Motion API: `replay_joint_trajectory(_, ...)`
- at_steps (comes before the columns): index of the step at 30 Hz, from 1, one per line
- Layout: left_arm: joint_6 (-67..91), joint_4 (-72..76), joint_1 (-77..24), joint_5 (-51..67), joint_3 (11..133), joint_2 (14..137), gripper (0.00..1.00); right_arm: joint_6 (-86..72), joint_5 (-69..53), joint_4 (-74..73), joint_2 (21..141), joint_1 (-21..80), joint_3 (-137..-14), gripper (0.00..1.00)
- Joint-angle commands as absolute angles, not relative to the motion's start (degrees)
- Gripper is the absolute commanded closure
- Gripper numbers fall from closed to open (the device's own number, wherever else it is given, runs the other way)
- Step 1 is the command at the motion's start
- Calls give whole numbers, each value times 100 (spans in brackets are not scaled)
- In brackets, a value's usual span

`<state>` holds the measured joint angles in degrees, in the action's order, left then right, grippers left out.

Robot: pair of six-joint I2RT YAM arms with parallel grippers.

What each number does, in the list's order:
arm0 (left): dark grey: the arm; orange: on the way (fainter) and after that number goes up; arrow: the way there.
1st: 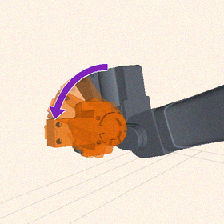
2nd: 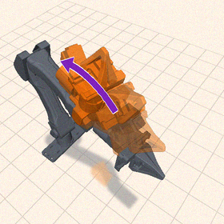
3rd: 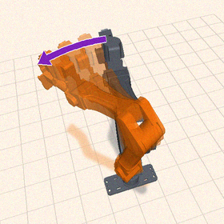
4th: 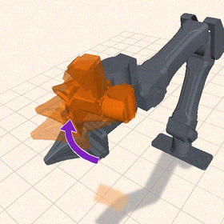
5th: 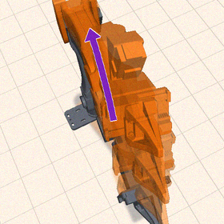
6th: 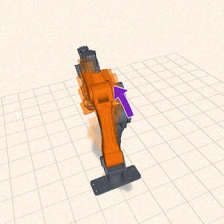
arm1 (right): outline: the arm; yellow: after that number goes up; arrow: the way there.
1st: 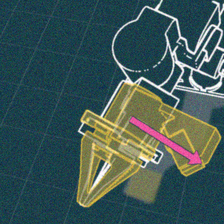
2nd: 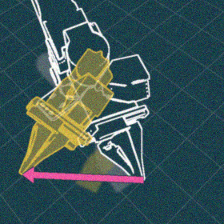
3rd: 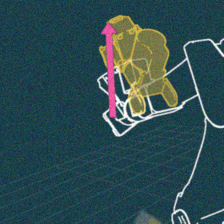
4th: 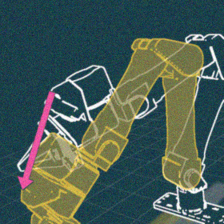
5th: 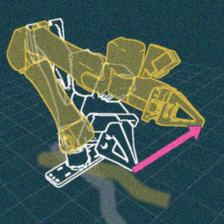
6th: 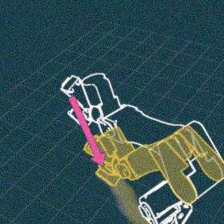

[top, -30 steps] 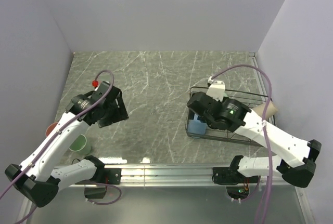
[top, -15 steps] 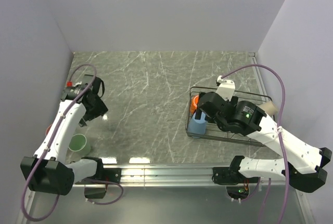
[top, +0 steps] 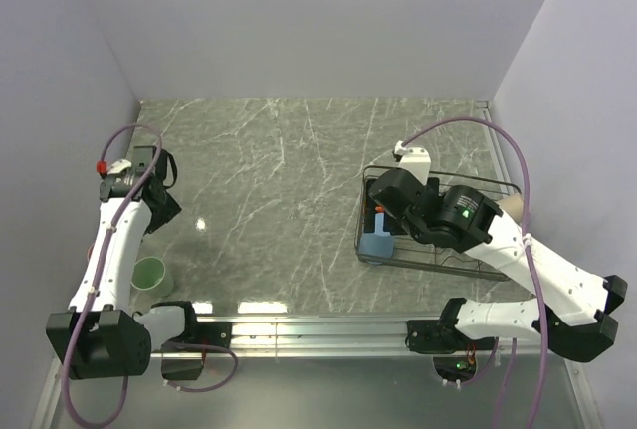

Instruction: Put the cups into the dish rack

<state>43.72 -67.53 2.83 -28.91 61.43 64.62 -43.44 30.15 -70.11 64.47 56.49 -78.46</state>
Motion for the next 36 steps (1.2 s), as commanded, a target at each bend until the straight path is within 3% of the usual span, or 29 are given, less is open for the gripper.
replay_joint_trajectory(1, 3965, -6364, 526, -3322, 6626, 6530, 24, -4061, 2857, -6908, 6556, 5686, -8217, 0)
replay_joint_trajectory(11, 3262, -5626, 1731, -2374, 6346, 6504, 21, -4034, 2707, -7057, 6478, 5686, -8095, 0)
replay_joint_trajectory(27, 3428, -5291, 2504, -1768, 6038, 7127, 21, -4087, 2523, -6970, 6961, 5678, -8341, 0)
replay_joint_trajectory(33, 3454, -5098, 2645, -1644, 6003, 7549, 29, -4087, 2654, -7040, 7040, 5687, -8402, 0)
replay_joint_trajectory(36, 3445, -4870, 2689, -1530, 5793, 7620, 45, -4113, 2698, -7040, 7014, 5687, -8359, 0)
